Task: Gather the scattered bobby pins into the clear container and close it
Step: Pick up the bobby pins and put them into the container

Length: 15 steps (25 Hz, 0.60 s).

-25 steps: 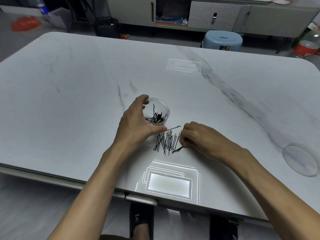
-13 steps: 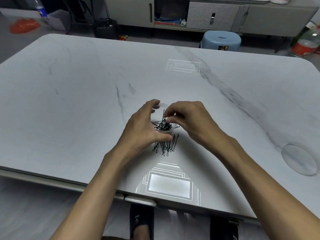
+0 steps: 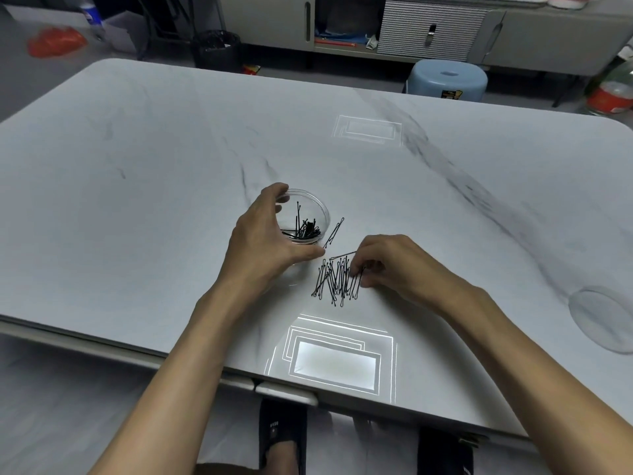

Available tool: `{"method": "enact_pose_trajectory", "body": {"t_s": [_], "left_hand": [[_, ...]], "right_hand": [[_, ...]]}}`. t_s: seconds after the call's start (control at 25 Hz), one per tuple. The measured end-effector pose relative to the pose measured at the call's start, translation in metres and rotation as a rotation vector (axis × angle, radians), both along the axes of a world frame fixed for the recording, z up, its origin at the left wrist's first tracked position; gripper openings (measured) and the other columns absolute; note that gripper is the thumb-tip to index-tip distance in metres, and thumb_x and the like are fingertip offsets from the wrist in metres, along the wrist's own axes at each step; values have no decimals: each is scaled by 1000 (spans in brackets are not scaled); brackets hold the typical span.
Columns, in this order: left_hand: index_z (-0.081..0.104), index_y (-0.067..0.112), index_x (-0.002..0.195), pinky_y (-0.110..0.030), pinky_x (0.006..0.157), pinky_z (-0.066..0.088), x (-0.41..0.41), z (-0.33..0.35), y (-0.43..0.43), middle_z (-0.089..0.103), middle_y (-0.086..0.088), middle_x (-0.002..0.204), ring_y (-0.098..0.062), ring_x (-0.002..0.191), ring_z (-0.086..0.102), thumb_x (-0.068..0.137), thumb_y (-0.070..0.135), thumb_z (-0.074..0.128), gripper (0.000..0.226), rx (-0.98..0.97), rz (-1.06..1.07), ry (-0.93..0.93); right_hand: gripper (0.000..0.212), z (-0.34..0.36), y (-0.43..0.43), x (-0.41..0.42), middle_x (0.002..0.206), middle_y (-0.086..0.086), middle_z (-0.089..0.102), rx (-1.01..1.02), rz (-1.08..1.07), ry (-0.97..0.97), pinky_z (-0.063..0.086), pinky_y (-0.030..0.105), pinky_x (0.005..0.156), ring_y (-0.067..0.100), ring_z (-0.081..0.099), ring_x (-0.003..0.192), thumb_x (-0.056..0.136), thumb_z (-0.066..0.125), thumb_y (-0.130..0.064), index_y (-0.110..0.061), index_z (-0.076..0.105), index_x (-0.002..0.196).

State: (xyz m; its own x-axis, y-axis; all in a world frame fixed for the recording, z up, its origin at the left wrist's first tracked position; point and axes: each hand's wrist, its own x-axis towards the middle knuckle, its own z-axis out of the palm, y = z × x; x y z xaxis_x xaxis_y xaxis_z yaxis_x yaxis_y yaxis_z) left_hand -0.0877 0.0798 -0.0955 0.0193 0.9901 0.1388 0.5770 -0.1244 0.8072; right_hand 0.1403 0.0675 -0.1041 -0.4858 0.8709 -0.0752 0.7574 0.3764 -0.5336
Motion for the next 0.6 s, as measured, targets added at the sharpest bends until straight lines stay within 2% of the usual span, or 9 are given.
{"method": "enact_pose_trajectory", "body": {"t_s": [0.24, 0.4, 0.52, 0.6], "left_hand": [[42, 26, 137, -20, 89, 37, 2, 0, 0, 56, 13, 125, -6, 115, 52, 48, 35, 93, 103, -8, -16, 8], [42, 25, 137, -22, 90, 39, 3, 1, -1, 56, 12, 125, -7, 115, 52, 48, 35, 93, 103, -9, -20, 12], [42, 25, 138, -23, 91, 40, 3, 2, -1, 55, 13, 125, -7, 115, 52, 48, 35, 92, 103, -10, -24, 10], [42, 27, 137, -22, 90, 39, 5, 2, -2, 55, 14, 126, -6, 115, 52, 48, 36, 92, 103, -16, -37, 13]], "right_hand": [[20, -1, -4, 1, 84, -7, 55, 162, 95, -192, 47, 36, 66, 14, 48, 81, 76, 64, -1, -21, 63, 77], [18, -5, -8, 7, 84, -7, 54, 153, 94, -237, 45, 36, 66, 15, 48, 80, 85, 57, -4, -21, 55, 82], [19, 3, -7, 19, 70, -11, 53, 112, -119, 1, 38, 30, 61, 8, 44, 65, 90, 54, -8, -22, 49, 79], [17, 14, -4, 21, 67, -10, 58, 172, -300, 230, 39, 24, 61, 7, 48, 61, 89, 58, -7, -22, 55, 80]]}}
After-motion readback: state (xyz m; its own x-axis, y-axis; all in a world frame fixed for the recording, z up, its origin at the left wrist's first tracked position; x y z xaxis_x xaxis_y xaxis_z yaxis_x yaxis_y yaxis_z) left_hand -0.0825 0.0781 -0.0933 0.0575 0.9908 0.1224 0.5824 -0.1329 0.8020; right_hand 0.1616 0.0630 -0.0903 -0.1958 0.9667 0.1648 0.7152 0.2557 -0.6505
